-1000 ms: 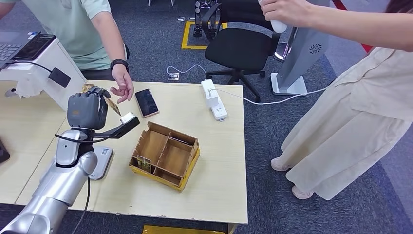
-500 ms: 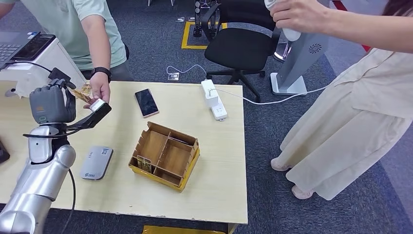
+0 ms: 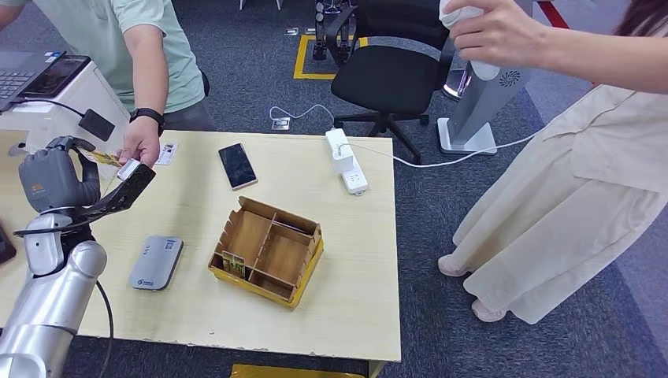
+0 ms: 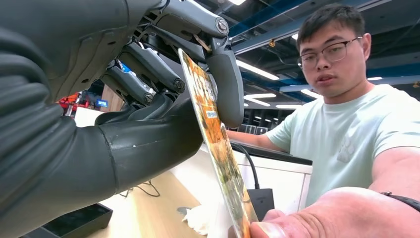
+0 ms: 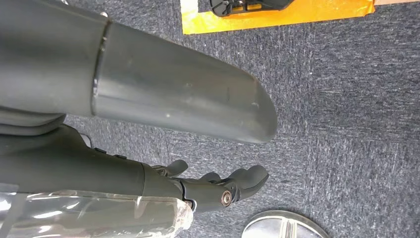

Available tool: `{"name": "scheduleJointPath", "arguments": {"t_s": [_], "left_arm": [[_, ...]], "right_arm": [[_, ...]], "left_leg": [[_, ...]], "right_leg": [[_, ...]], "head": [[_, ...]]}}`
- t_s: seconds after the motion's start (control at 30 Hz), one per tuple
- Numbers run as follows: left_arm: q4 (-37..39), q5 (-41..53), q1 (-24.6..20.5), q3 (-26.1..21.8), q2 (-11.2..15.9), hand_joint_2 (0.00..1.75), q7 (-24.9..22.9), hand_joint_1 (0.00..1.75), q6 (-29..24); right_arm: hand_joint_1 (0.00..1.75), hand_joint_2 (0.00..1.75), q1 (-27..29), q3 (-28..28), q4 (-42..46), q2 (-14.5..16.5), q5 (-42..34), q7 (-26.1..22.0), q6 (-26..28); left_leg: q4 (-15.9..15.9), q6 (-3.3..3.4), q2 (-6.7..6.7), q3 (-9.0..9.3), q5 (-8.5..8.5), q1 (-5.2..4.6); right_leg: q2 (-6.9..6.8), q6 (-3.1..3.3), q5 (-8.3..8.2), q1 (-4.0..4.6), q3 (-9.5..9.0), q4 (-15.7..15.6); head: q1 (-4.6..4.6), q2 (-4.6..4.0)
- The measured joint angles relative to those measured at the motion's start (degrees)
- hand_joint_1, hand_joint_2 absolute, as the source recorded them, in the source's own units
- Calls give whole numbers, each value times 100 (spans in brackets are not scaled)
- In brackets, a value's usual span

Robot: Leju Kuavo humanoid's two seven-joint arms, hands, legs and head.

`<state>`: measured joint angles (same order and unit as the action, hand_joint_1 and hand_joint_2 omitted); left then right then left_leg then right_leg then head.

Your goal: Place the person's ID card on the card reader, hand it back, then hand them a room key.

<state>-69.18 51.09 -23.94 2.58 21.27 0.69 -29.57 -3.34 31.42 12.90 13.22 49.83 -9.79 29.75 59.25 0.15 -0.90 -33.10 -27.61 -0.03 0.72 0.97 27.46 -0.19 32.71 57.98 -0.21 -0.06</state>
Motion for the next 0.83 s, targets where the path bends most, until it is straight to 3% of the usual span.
{"name": "scheduleJointPath", "arguments": {"t_s": [0.07,0.1,0.83], "left_arm": [[-13,-42,24,-11,-4,175,9,7,35],[-23,-60,41,-16,-6,175,26,0,47],[-282,106,215,-152,-25,175,230,0,-285]], "right_arm": [[0,0,1,1,0,1,-8,-5,0],[0,0,1,1,0,2,-10,-9,0],[0,0,4,3,0,2,-1,-7,4]], "left_leg": [[0,0,0,0,0,0],[0,0,0,0,0,0],[0,0,0,0,0,0]], "right_leg": [[0,0,0,0,0,0],[1,0,0,0,0,0],[0,0,0,0,0,0]], "head": [[1,0],[0,0],[0,1]]}}
